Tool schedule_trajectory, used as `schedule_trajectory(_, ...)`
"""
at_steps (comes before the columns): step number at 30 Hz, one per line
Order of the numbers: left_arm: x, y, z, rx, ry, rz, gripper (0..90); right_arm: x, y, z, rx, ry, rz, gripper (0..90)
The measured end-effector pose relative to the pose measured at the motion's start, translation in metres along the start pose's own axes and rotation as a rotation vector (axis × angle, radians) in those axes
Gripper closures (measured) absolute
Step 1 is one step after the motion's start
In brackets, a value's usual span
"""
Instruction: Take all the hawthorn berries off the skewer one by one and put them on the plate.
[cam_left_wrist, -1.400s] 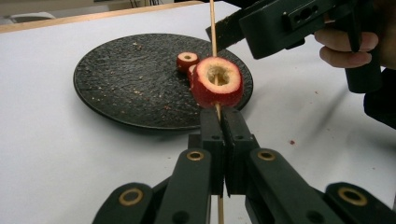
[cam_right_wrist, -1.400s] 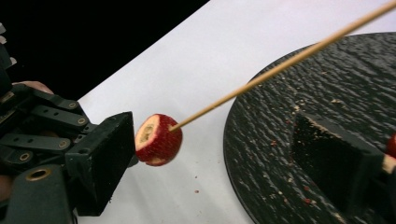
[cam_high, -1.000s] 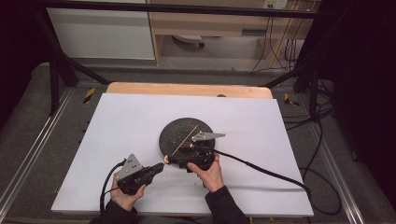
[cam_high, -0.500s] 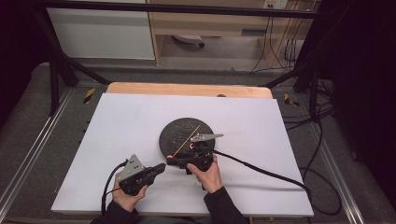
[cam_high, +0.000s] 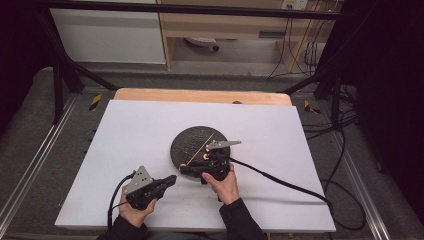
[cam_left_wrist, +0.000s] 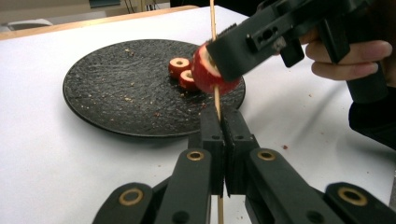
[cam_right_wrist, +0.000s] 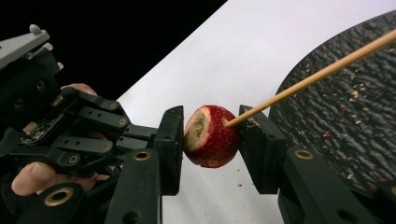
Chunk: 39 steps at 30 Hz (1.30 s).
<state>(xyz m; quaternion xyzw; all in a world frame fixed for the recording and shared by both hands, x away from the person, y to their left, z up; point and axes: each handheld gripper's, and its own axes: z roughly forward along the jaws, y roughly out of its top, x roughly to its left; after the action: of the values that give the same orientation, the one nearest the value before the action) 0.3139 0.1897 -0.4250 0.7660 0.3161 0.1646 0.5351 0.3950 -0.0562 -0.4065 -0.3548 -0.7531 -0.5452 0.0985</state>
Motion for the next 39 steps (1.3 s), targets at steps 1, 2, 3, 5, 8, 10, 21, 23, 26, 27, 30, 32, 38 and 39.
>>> schedule_trajectory(1,0.000,0.000,-0.001,-0.002,-0.001,0.000,88.3,0.000,0.001,-0.001,-0.002,-0.002,-0.001,62.6)
schedule_trajectory(2,0.000,0.000,-0.001,-0.003,-0.002,0.001,88.3,0.000,0.003,-0.003,-0.005,-0.005,-0.005,62.7)
schedule_trajectory(3,0.000,0.000,-0.002,-0.003,-0.004,0.000,88.3,0.000,0.004,-0.004,-0.006,-0.009,-0.009,62.7)
schedule_trajectory(5,0.000,0.000,-0.003,-0.007,-0.006,0.001,88.3,0.000,0.006,-0.007,-0.007,-0.013,-0.010,62.7)
schedule_trajectory(8,0.000,0.000,-0.005,-0.010,-0.005,0.003,88.3,-0.001,0.010,-0.010,-0.010,-0.014,-0.010,62.7)
schedule_trajectory(10,0.000,0.000,-0.006,-0.013,-0.005,0.004,88.3,-0.001,0.013,-0.012,-0.011,-0.015,-0.011,62.7)
schedule_trajectory(21,0.002,-0.001,-0.011,-0.024,-0.004,0.004,88.3,-0.007,0.026,-0.022,-0.035,-0.024,-0.004,62.9)
schedule_trajectory(23,0.001,-0.001,-0.012,-0.027,-0.004,0.003,88.3,-0.007,0.029,-0.024,-0.039,-0.027,-0.001,63.0)
schedule_trajectory(26,0.002,-0.001,-0.014,-0.030,-0.004,0.005,88.3,-0.008,0.033,-0.028,-0.049,-0.033,-0.004,63.0)
schedule_trajectory(27,0.002,-0.001,-0.014,-0.032,-0.006,0.005,88.3,-0.008,0.034,-0.029,-0.052,-0.036,-0.003,63.0)
schedule_trajectory(30,0.002,-0.001,-0.015,-0.036,-0.007,0.006,88.3,-0.009,0.038,-0.033,-0.057,-0.041,-0.003,63.1)
schedule_trajectory(32,0.002,-0.001,-0.016,-0.040,-0.006,0.006,88.3,-0.010,0.041,-0.035,-0.058,-0.042,-0.003,63.1)
schedule_trajectory(38,0.002,0.000,-0.016,-0.043,-0.003,0.007,88.4,-0.014,0.047,-0.038,-0.059,-0.044,0.011,63.2)
schedule_trajectory(39,0.002,0.000,-0.016,-0.043,-0.002,0.006,88.3,-0.015,0.047,-0.038,-0.061,-0.045,0.007,63.2)
